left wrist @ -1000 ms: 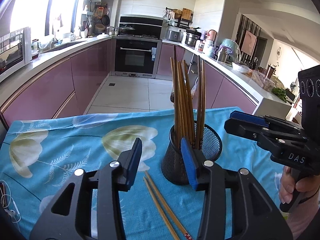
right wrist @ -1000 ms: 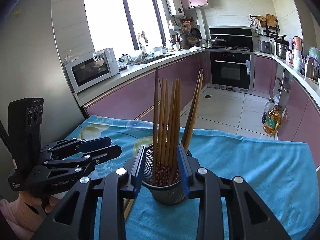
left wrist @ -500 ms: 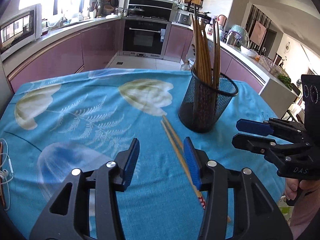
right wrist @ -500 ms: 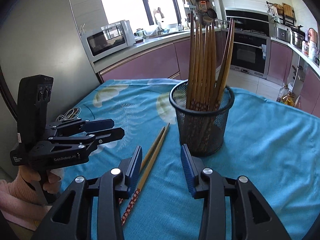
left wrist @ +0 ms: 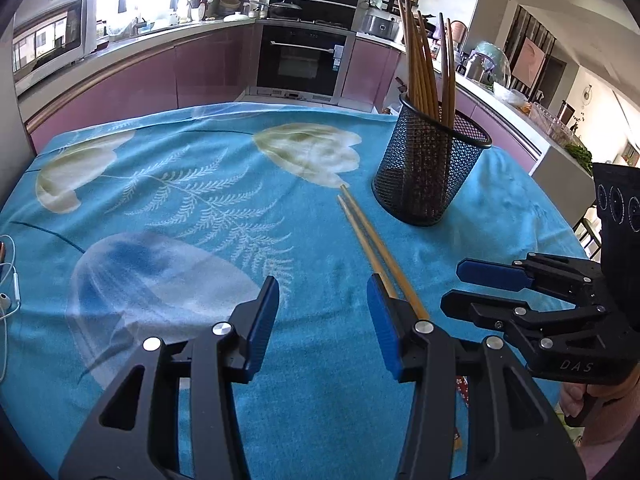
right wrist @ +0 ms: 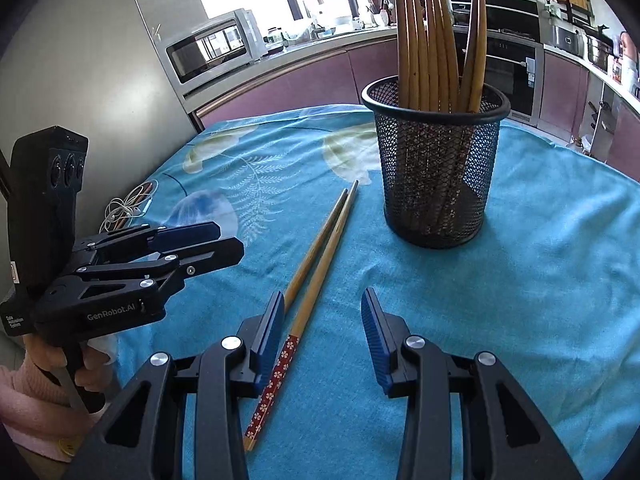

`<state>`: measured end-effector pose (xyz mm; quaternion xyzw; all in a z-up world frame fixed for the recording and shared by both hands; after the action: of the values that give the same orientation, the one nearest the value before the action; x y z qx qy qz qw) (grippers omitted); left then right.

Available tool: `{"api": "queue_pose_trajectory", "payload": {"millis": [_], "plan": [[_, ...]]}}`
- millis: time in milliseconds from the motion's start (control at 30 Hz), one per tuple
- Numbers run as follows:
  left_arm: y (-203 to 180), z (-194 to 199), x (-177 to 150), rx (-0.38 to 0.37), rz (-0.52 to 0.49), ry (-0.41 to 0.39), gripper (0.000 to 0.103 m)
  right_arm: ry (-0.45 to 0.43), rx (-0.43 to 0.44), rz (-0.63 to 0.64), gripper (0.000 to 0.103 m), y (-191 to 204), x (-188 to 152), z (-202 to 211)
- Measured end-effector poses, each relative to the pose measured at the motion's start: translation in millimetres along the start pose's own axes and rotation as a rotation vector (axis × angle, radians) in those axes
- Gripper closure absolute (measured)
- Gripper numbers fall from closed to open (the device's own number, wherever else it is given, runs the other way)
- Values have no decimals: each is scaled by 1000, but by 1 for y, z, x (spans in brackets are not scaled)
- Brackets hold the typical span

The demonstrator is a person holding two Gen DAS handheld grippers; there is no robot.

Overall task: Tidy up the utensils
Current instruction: 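Move the open right gripper over the last pair of chopsticks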

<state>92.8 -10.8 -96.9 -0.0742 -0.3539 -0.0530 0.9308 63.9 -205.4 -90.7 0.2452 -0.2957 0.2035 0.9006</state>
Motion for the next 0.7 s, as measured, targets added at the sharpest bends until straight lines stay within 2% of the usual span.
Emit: {"api": "queue_pose_trajectory", "payload": {"millis": [400, 700], "plan": [[-3, -5, -6, -3, -4, 18, 57, 36, -1, 0, 66, 6, -6, -14], [-11, -14, -10, -25, -29, 43, 57, 47, -8, -43, 91, 0, -9, -16]]}}
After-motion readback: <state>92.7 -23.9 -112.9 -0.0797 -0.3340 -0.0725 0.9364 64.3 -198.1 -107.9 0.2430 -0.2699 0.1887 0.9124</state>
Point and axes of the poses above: each gripper's, at about its wrist camera, not at the fingertips, and z roughly against the way its jaws point, y to its left, x to its top, the point moved 1 cm from there along -z, roughly the way its jaws point, and after that the axes turned 6 degrees about x, right-handed, at the moved point
